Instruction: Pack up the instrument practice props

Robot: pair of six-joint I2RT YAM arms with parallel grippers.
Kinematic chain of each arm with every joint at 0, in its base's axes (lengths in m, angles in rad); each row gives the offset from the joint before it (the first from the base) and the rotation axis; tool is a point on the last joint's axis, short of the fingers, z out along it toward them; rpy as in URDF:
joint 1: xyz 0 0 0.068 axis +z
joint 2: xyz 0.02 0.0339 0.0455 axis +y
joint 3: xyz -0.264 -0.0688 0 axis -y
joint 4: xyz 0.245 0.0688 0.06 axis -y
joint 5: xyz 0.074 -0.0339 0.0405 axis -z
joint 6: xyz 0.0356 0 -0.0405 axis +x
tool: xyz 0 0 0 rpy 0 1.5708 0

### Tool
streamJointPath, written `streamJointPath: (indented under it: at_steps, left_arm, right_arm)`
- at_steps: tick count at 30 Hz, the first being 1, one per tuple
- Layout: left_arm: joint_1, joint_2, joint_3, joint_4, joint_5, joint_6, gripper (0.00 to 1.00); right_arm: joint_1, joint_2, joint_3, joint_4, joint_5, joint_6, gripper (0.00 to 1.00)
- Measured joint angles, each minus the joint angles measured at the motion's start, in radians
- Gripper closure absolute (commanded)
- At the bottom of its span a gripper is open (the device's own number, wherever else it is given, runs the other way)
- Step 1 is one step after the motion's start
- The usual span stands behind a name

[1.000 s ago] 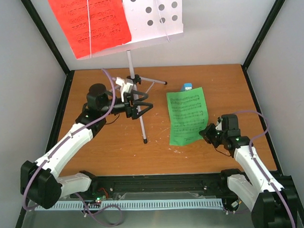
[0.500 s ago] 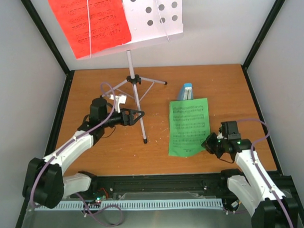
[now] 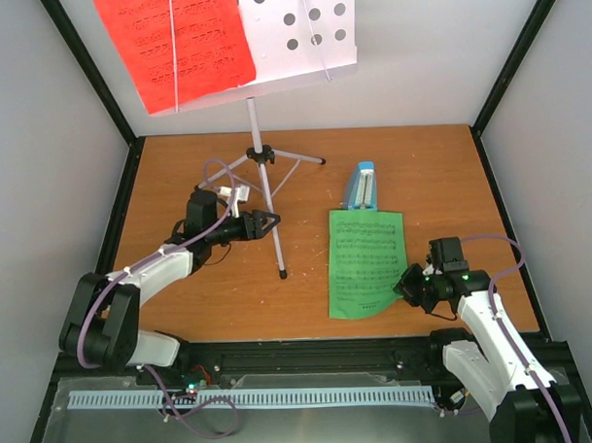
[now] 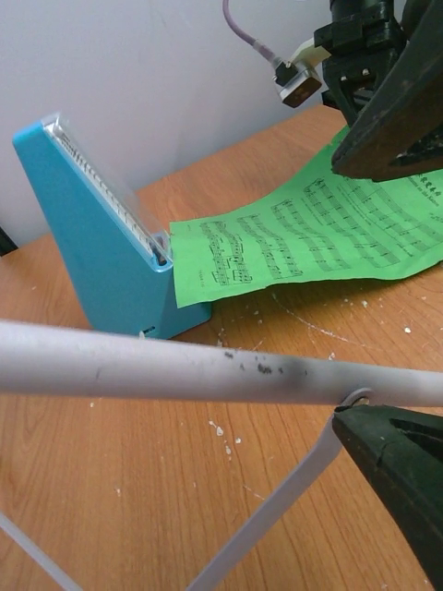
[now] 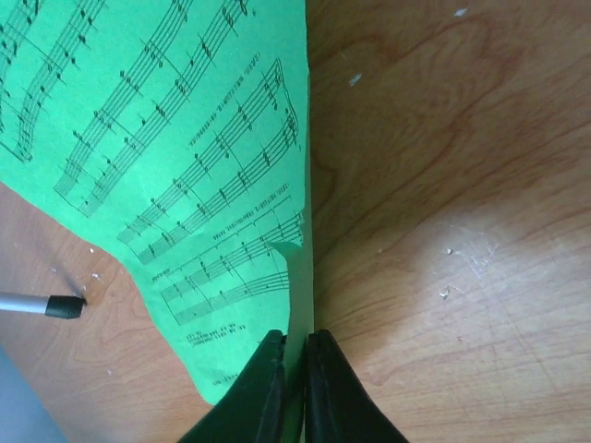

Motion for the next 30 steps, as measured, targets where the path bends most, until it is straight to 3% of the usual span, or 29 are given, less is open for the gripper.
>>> streamJointPath:
  at_steps: [4, 9, 12, 22, 30]
  left_arm:
    - [0.000, 0.045, 0.004, 0.027, -0.002, -0.002, 0.40]
    - [0.002, 0.086, 0.026, 0.046, -0.002, 0.005, 0.49]
    - [0.003, 0.109, 0.042, 0.066, 0.000, 0.006, 0.52]
    - [-0.001, 0.221, 0.090, 0.137, 0.031, -0.008, 0.74]
    - [-0.063, 0.357, 0.213, 0.191, 0.036, 0.020, 0.88]
  right_arm:
    - [0.000, -0.001, 0.000, 0.001, 0.018, 0.000, 0.80]
    - [0.000, -0.023, 0.001, 0.003, 0.049, 0.013, 0.41]
    - [0.000, -0.036, 0.011, 0.000, 0.085, 0.016, 0.28]
    - [0.000, -0.090, 0.146, 0.025, 0.220, -0.008, 0.11]
    - [0.000, -0.077, 0.226, 0.190, 0.197, -0.099, 0.13]
